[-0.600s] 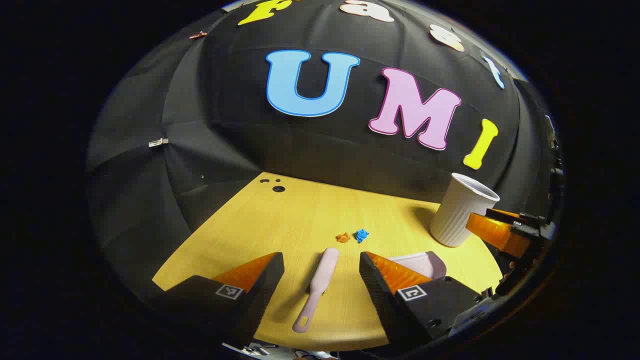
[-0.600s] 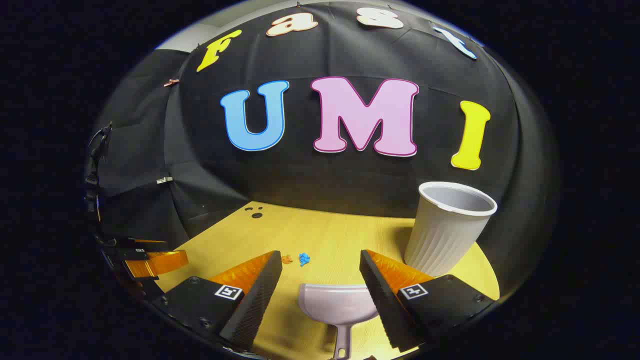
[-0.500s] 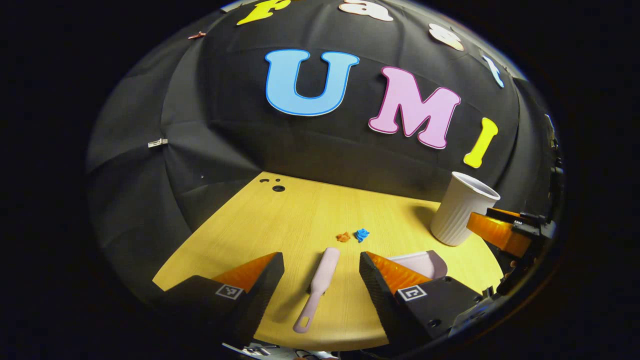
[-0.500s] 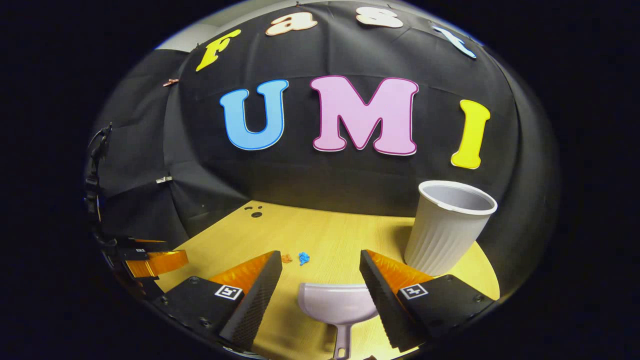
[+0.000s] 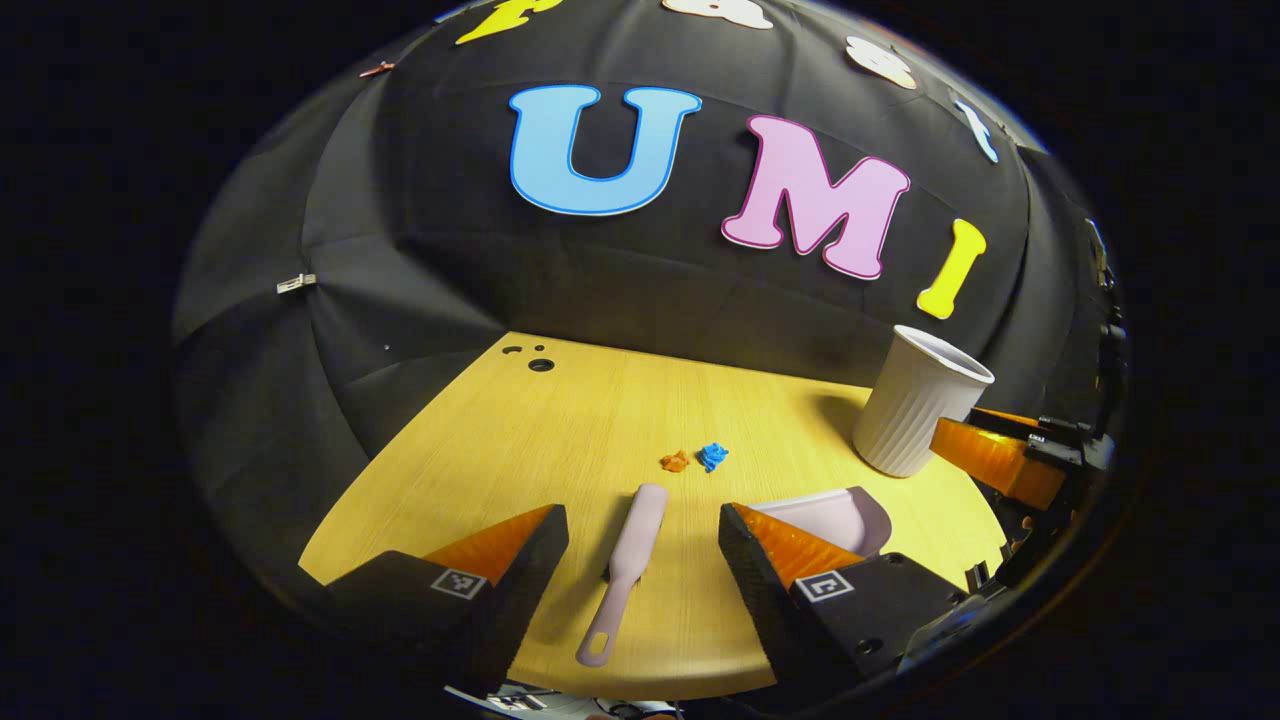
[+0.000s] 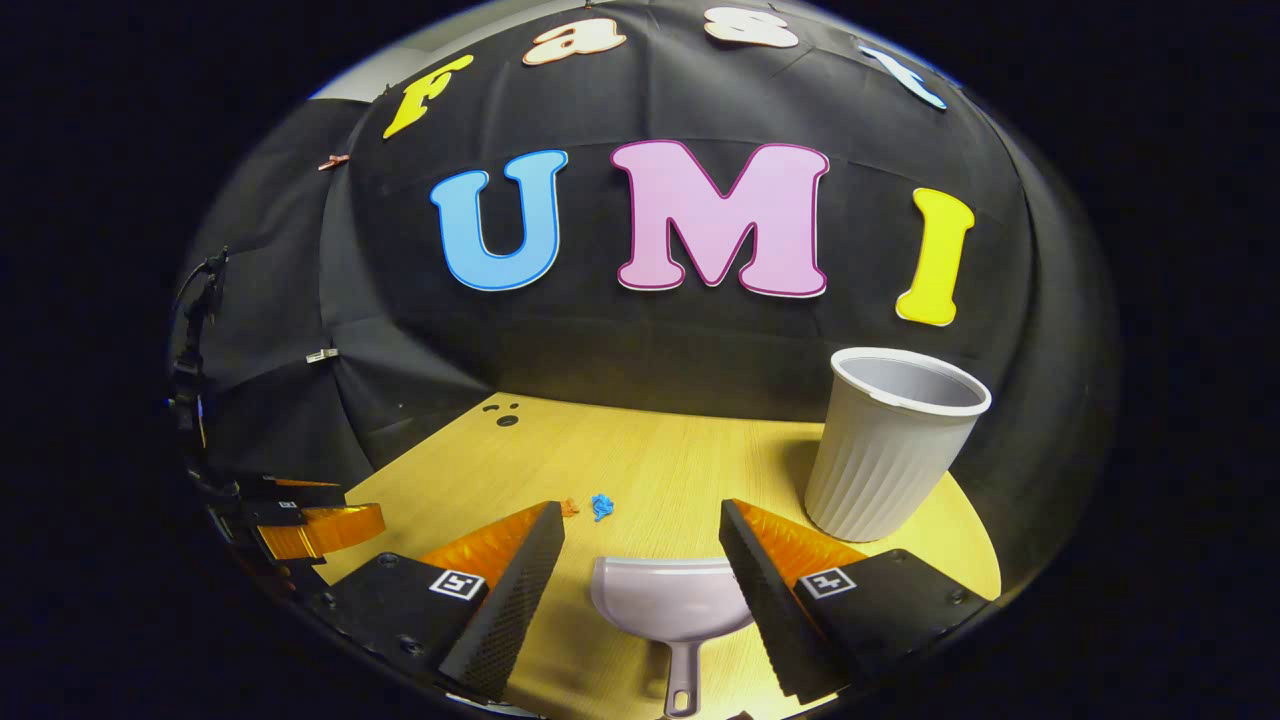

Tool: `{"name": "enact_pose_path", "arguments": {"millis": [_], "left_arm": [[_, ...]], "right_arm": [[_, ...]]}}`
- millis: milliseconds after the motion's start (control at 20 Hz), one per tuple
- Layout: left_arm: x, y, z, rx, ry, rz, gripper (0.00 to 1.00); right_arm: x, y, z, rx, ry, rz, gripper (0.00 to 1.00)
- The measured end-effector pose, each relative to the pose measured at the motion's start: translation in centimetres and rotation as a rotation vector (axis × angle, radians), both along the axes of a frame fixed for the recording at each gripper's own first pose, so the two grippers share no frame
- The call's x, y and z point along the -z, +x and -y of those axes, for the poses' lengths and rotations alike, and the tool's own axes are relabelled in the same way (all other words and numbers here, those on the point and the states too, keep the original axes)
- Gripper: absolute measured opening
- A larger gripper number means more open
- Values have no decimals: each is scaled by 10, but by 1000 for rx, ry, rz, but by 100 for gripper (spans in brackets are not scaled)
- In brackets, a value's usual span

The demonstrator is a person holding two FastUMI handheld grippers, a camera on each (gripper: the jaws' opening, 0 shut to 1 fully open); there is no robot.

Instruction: Pick up the small broom and dustpan from the desktop, sweep the trash into the dustpan with the broom, and then empty the trash into the garbage bin.

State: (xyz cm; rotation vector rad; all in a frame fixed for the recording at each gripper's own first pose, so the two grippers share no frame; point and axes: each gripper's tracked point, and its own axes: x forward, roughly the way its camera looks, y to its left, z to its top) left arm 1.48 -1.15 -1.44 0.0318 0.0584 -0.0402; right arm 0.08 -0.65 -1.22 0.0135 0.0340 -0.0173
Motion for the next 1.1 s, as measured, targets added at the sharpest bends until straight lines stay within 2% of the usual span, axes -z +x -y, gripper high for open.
{"name": "enact_pose_path", "arguments": {"millis": [300, 600, 850, 950, 1100], "left_arm": [[14, 13, -1, 13, -4, -68, 96], [31, 42, -7, 26, 42, -155, 96], [69, 74, -8, 65, 88, -315, 96], [89, 82, -6, 90, 106, -412, 96], [115, 97, -9, 95, 165, -506, 94]], "right_arm": [[6, 1, 7, 16, 19, -17, 98], [18, -3, 17, 37, 38, -48, 98], [31, -15, 36, 87, 59, -77, 98], [35, -22, 45, 115, 67, -85, 98], [45, -32, 54, 149, 83, -107, 97]]}}
